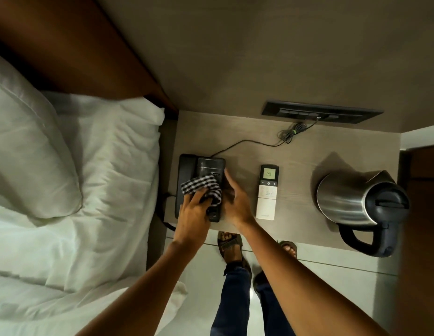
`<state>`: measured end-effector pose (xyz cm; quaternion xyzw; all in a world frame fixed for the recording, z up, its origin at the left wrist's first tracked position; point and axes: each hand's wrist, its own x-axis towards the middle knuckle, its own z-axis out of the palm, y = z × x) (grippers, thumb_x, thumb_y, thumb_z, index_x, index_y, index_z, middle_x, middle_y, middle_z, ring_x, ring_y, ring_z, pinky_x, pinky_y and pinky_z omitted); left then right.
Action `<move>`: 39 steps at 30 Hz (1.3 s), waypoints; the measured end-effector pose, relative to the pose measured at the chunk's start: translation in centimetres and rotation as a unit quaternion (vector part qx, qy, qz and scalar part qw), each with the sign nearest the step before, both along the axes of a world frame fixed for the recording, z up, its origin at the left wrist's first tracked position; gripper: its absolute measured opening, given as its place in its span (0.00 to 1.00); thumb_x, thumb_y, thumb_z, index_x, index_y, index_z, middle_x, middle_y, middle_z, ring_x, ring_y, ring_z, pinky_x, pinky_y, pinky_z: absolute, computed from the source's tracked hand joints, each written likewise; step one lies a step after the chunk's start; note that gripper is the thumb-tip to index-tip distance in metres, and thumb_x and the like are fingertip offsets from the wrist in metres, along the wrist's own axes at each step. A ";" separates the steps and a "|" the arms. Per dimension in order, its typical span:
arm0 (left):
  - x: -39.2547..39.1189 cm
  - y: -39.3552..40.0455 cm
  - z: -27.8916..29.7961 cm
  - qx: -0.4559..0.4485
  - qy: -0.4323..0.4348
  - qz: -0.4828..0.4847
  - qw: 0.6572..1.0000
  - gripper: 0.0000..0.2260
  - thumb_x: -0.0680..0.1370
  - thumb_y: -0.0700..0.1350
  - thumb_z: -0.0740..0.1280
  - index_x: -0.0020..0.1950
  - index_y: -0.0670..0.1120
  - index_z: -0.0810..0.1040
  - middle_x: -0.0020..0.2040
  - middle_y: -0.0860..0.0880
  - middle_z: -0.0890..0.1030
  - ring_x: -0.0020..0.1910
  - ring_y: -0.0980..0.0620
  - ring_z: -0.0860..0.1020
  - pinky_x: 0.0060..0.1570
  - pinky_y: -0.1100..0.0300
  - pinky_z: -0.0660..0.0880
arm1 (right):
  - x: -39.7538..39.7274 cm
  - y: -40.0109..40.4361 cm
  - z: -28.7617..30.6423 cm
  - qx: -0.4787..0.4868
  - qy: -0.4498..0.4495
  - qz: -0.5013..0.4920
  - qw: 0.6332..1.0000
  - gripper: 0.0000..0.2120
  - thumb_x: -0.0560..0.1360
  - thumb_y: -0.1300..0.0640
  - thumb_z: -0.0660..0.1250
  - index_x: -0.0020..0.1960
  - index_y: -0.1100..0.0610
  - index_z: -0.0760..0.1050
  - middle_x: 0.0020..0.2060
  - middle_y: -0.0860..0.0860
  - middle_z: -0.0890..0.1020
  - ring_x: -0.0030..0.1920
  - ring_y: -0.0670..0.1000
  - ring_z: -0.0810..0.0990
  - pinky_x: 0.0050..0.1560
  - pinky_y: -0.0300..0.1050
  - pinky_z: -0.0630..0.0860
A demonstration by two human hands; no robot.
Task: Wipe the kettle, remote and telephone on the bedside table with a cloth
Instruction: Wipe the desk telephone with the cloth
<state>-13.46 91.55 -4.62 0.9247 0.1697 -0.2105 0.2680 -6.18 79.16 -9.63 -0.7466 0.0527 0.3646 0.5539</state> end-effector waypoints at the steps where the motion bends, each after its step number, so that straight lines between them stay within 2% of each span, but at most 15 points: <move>1: 0.7 0.2 0.1 -0.005 -0.013 0.009 1.000 0.22 0.79 0.35 0.67 0.72 0.48 0.76 0.78 0.47 0.68 0.78 0.42 0.64 0.73 0.44 0.71 | 0.1 0.1 0.2 0.002 0.000 -0.002 1.000 0.31 0.84 0.67 0.65 0.84 0.53 0.62 0.77 0.59 0.74 0.73 0.56 0.78 0.72 0.46 0.76; 4: 4.9 1.1 0.0 0.036 -0.069 0.016 0.997 0.24 0.79 0.35 0.67 0.74 0.49 0.74 0.77 0.48 0.69 0.77 0.43 0.64 0.69 0.48 0.75 | 0.2 0.1 -0.1 -0.013 0.004 -0.004 1.000 0.28 0.86 0.65 0.63 0.83 0.54 0.63 0.75 0.61 0.76 0.69 0.57 0.80 0.60 0.38 0.81; 6: 7.3 1.2 -0.6 0.048 -0.054 0.004 0.997 0.26 0.79 0.38 0.69 0.77 0.49 0.71 0.79 0.49 0.66 0.79 0.42 0.61 0.68 0.45 0.75 | 0.1 0.0 -0.3 0.000 0.026 -0.006 1.000 0.29 0.85 0.63 0.65 0.84 0.51 0.62 0.73 0.58 0.78 0.71 0.55 0.79 0.57 0.31 0.80; 10: 5.7 -0.5 -1.4 0.052 -0.009 0.012 0.999 0.28 0.80 0.38 0.66 0.80 0.51 0.66 0.83 0.49 0.57 0.81 0.40 0.54 0.72 0.44 0.70 | 0.2 0.0 -0.1 -0.007 0.051 -0.008 0.999 0.30 0.84 0.65 0.65 0.83 0.51 0.62 0.76 0.59 0.76 0.73 0.56 0.77 0.73 0.47 0.76; 14: 0.0 -1.4 -0.6 0.023 0.008 0.033 0.999 0.23 0.81 0.38 0.67 0.76 0.50 0.72 0.82 0.49 0.61 0.79 0.44 0.60 0.74 0.51 0.69 | 0.5 -0.2 0.0 0.004 0.046 -0.002 0.999 0.33 0.83 0.64 0.67 0.84 0.48 0.61 0.80 0.55 0.71 0.78 0.54 0.71 0.79 0.54 0.69; 16: -0.9 -1.5 -0.2 -0.003 0.012 0.049 0.999 0.21 0.80 0.37 0.67 0.73 0.50 0.75 0.78 0.49 0.68 0.76 0.46 0.66 0.73 0.53 0.71 | 0.3 -0.4 -0.2 -0.001 0.035 0.006 0.999 0.32 0.84 0.63 0.67 0.84 0.48 0.61 0.80 0.54 0.70 0.79 0.53 0.70 0.78 0.47 0.71; 18: 0.9 -1.1 0.2 -0.029 -0.012 0.098 0.995 0.20 0.80 0.37 0.66 0.71 0.51 0.75 0.73 0.48 0.73 0.70 0.48 0.74 0.68 0.54 0.76 | 0.2 -0.4 -0.1 -0.007 0.021 0.009 1.000 0.27 0.84 0.61 0.66 0.82 0.52 0.66 0.78 0.56 0.73 0.77 0.54 0.73 0.68 0.36 0.76; 21: 6.1 -0.3 0.0 0.034 -0.066 0.114 0.991 0.22 0.80 0.39 0.66 0.73 0.53 0.73 0.74 0.49 0.71 0.71 0.46 0.71 0.65 0.51 0.76 | 0.1 -0.3 -0.5 0.002 0.022 -0.008 1.000 0.27 0.85 0.58 0.66 0.82 0.53 0.65 0.72 0.58 0.79 0.65 0.45 0.81 0.55 0.27 0.78; 23: 8.3 -0.1 -0.9 0.079 -0.043 0.063 0.994 0.24 0.81 0.41 0.67 0.76 0.53 0.70 0.77 0.48 0.67 0.74 0.41 0.66 0.63 0.45 0.77 | 0.0 -0.4 -0.9 0.024 0.042 -0.022 0.999 0.28 0.85 0.58 0.65 0.84 0.52 0.62 0.74 0.58 0.78 0.66 0.43 0.79 0.54 0.22 0.74; 25: 8.4 -0.2 -1.6 0.077 -0.001 0.045 0.996 0.24 0.82 0.43 0.64 0.79 0.54 0.66 0.79 0.48 0.63 0.76 0.40 0.64 0.64 0.42 0.76 | 0.2 -0.3 -0.7 0.027 0.048 -0.015 0.998 0.29 0.85 0.59 0.65 0.84 0.50 0.61 0.76 0.57 0.76 0.71 0.47 0.75 0.61 0.27 0.73; 28: 4.5 -1.0 -1.3 0.064 -0.014 0.029 0.997 0.23 0.80 0.41 0.66 0.76 0.51 0.71 0.79 0.47 0.64 0.73 0.41 0.70 0.65 0.46 0.78 | 0.6 -0.6 -0.6 0.039 0.082 -0.034 0.995 0.29 0.84 0.62 0.66 0.83 0.51 0.64 0.75 0.57 0.77 0.74 0.53 0.76 0.73 0.47 0.74; 31: -1.1 -2.2 0.0 0.022 0.009 0.063 0.998 0.21 0.79 0.39 0.69 0.71 0.48 0.75 0.76 0.49 0.70 0.68 0.46 0.75 0.58 0.68 0.74 | 0.7 -0.7 -0.7 0.028 0.091 -0.034 0.995 0.31 0.83 0.62 0.68 0.82 0.47 0.65 0.77 0.56 0.75 0.76 0.54 0.74 0.78 0.55 0.72; 32: -2.0 -2.4 0.3 0.017 0.022 0.077 0.997 0.20 0.78 0.38 0.70 0.70 0.48 0.77 0.74 0.49 0.72 0.66 0.47 0.77 0.55 0.70 0.73 | 0.6 -0.7 -0.7 0.023 0.093 -0.037 0.995 0.30 0.83 0.62 0.68 0.82 0.46 0.66 0.78 0.55 0.74 0.76 0.54 0.74 0.78 0.55 0.72; 35: 0.2 -2.0 0.6 0.045 0.007 0.095 0.994 0.17 0.77 0.36 0.70 0.65 0.48 0.81 0.68 0.47 0.78 0.67 0.45 0.76 0.58 0.57 0.79 | 0.5 -0.8 -0.9 0.025 0.104 -0.048 0.993 0.29 0.84 0.64 0.66 0.82 0.49 0.67 0.76 0.57 0.76 0.75 0.55 0.76 0.76 0.54 0.73; 39: 6.6 -0.3 0.1 0.081 -0.054 0.022 0.995 0.20 0.78 0.38 0.70 0.70 0.49 0.78 0.72 0.47 0.74 0.73 0.41 0.67 0.64 0.47 0.78 | 0.3 -0.9 -1.3 0.038 0.133 -0.069 0.988 0.27 0.84 0.63 0.67 0.81 0.55 0.67 0.72 0.59 0.79 0.72 0.57 0.79 0.74 0.57 0.76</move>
